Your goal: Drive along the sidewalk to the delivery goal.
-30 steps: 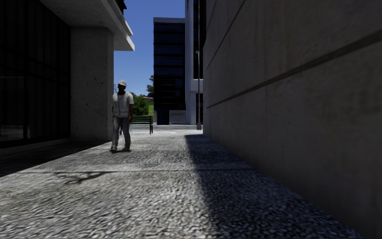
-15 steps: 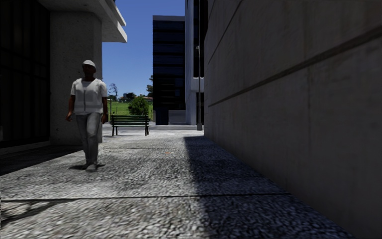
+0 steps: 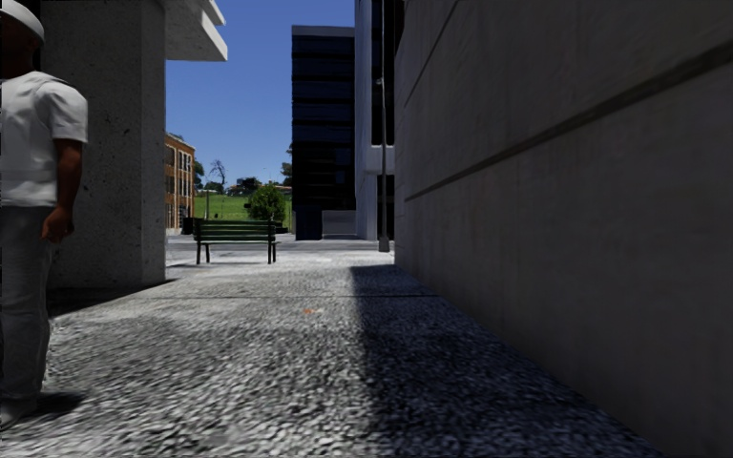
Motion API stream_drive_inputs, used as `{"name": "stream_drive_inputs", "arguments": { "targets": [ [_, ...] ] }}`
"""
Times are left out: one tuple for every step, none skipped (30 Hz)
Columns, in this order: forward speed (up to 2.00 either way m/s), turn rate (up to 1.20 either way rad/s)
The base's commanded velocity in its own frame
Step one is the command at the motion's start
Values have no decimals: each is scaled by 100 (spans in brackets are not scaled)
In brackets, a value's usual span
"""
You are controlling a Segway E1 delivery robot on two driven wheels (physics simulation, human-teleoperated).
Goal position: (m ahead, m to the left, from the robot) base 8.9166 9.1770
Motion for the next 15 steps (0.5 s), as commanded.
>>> {"name": "stream_drive_inputs", "arguments": {
  "targets": [
    [200, 0],
    [200, 0],
    [200, 0],
    [200, 0],
    [200, 0],
    [200, 0],
    [200, 0],
    [200, 0],
    [200, 0],
    [200, 0],
    [200, 0],
    [200, 0],
    [200, 0],
    [200, 0],
    [200, 0]
  ]
}}
